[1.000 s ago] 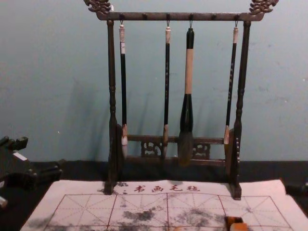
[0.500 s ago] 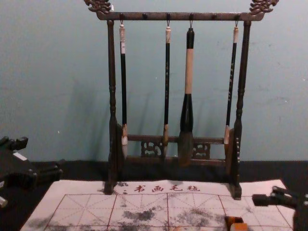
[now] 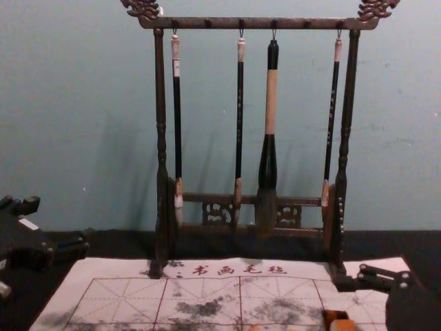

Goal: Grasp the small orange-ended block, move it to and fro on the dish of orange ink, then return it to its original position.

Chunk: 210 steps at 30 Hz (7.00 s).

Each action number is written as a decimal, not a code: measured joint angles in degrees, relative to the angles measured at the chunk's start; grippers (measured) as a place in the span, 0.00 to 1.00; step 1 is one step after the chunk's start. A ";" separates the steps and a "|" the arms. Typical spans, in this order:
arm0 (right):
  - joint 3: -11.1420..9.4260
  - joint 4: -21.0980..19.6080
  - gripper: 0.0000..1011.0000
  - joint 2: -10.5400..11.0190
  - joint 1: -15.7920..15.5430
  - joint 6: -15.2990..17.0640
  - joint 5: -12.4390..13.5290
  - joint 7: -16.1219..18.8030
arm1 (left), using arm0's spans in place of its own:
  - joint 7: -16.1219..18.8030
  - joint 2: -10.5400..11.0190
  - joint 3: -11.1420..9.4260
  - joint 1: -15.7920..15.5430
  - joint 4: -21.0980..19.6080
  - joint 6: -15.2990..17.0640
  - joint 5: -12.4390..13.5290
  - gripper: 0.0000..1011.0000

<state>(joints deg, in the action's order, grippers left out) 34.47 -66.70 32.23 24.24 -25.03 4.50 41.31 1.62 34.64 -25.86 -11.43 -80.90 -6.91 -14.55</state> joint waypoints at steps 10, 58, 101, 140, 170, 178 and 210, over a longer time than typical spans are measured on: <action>-0.01 1.24 0.99 -0.65 0.77 0.03 0.87 2.05 | 0.00 0.00 0.00 0.00 0.00 0.00 0.00 0.99; 1.14 2.38 0.99 -0.50 1.96 1.47 3.94 5.63 | 0.00 0.00 0.00 0.00 0.00 0.00 0.00 0.99; 1.08 2.33 0.13 -0.50 1.89 1.30 3.96 5.54 | 0.00 0.00 0.00 0.00 0.00 0.00 0.00 0.99; -7.12 -12.31 0.13 0.25 -4.07 18.67 20.55 0.90 | 0.00 0.00 0.00 0.00 0.00 0.00 0.00 0.99; 4.02 -9.89 0.13 -5.35 4.47 39.26 21.35 -2.11 | 0.00 0.00 0.00 0.00 0.00 0.00 0.00 0.99; 5.58 -8.44 0.13 -6.29 5.52 40.65 20.84 -2.21 | 0.00 0.00 0.00 0.00 0.00 0.00 0.00 0.99; 6.54 -7.39 0.13 -6.44 6.37 42.92 19.99 -3.18 | 0.00 0.00 0.00 -0.01 0.00 0.00 0.00 0.99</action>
<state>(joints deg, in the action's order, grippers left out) 41.01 -74.10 25.79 30.61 17.88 24.49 38.13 1.62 34.65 -25.87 -11.44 -80.90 -6.91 -14.55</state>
